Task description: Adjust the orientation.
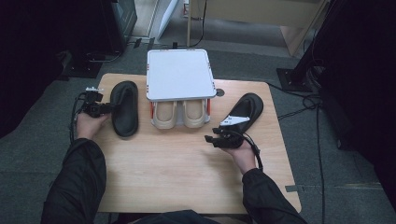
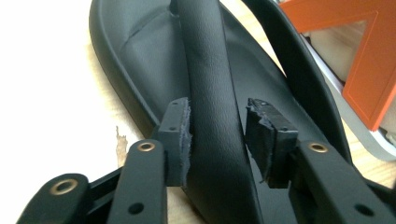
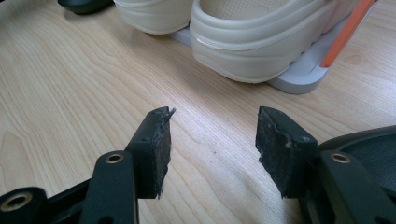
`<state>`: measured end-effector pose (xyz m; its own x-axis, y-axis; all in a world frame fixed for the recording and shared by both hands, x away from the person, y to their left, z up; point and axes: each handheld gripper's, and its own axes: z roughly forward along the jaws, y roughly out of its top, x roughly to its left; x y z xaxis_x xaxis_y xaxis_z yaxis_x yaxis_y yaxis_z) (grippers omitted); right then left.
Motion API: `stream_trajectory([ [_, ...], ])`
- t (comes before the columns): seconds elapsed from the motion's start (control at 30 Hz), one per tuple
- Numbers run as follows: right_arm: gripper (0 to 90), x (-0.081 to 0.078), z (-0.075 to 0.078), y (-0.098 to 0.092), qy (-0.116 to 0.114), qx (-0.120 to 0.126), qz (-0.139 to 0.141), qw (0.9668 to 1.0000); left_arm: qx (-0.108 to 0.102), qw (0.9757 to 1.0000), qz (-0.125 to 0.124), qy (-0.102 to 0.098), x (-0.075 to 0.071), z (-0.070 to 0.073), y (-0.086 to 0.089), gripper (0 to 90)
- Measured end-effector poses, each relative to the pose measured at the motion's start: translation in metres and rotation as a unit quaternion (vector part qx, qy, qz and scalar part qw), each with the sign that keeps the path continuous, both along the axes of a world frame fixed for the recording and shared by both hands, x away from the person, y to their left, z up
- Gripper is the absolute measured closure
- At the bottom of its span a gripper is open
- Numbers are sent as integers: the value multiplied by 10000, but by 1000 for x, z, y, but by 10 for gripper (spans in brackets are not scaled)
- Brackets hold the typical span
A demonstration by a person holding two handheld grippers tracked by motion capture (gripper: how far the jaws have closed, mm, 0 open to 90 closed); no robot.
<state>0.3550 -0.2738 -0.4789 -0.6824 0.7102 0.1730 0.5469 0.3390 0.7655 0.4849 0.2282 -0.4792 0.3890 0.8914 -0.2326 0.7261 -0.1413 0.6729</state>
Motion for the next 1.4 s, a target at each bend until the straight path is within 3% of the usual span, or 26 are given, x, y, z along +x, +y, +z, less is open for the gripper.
stream_trajectory([
  [0.13,457,-2,0,-1,8,22,-19,10000,-21,9999,58,-81,9,2,-4,532],
  [0.27,457,-5,0,-2,-12,19,-36,10000,135,9987,129,-477,13,-1,-9,514],
  [0.3,457,-6,0,-3,-18,23,-58,10000,93,9993,92,-353,16,-1,-8,519],
  [0.33,457,-7,0,-3,-6,33,-77,10000,79,9999,21,-91,22,-1,-8,527],
  [0.37,457,-8,0,-5,-19,25,-93,10000,77,10000,0,-55,24,0,-9,530],
  [0.47,457,-9,-2,-8,3,13,-120,9999,-10,10000,18,-19,28,1,-11,554],
  [0.6,457,-11,-2,-12,24,24,-185,9998,124,9999,-3,49,30,-1,-14,588],
  [0.67,457,-12,-2,-13,18,34,-208,9998,83,9999,11,117,31,-1,-13,643],
  [0.83,457,-12,-1,-14,-12,45,-218,9998,61,9998,60,158,30,1,-13,672],
  [1.4,457,-10,-2,-12,0,34,-186,9998,-145,9992,185,327,23,15,-14,681],
])
